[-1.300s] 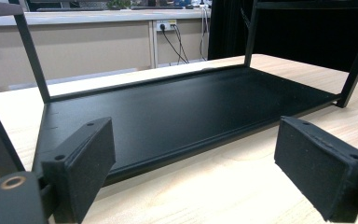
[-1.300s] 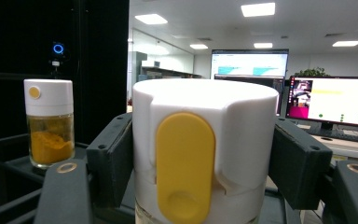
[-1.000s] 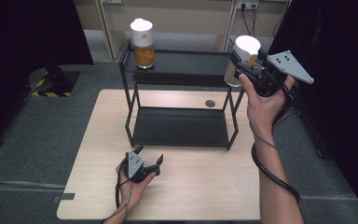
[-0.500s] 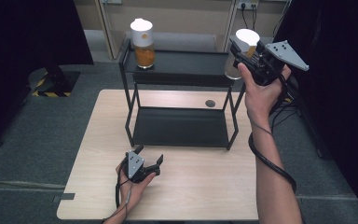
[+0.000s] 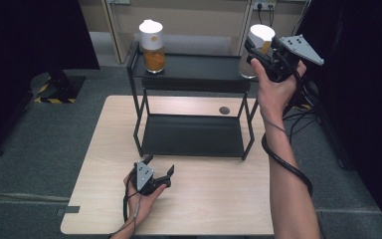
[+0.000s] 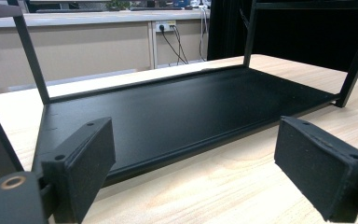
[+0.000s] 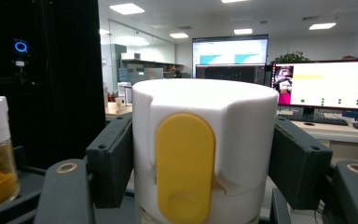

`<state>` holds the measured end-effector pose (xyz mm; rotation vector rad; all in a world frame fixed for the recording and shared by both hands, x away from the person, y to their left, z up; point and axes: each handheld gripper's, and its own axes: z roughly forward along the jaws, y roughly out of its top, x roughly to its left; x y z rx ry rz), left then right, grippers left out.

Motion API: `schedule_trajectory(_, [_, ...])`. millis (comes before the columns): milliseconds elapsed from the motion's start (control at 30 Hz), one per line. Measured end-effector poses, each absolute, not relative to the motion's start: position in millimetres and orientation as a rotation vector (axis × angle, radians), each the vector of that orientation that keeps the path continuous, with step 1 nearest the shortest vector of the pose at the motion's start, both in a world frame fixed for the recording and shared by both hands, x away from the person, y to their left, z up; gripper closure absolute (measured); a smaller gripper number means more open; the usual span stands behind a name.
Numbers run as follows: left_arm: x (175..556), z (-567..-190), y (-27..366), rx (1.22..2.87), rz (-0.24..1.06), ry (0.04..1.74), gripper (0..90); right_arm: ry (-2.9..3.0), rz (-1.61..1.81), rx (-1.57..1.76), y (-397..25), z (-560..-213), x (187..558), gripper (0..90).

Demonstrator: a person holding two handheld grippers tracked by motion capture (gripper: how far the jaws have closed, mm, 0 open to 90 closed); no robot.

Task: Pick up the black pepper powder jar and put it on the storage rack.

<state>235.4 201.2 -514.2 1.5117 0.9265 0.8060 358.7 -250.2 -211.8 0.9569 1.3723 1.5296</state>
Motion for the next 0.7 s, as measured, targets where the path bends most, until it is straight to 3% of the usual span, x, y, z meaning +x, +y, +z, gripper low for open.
schedule_trajectory(700, [235, -514, 201, 1.513, 0.808, 0.926, 11.8, 1.412, 1.460, 1.021, -248, -209, 388, 30.8])
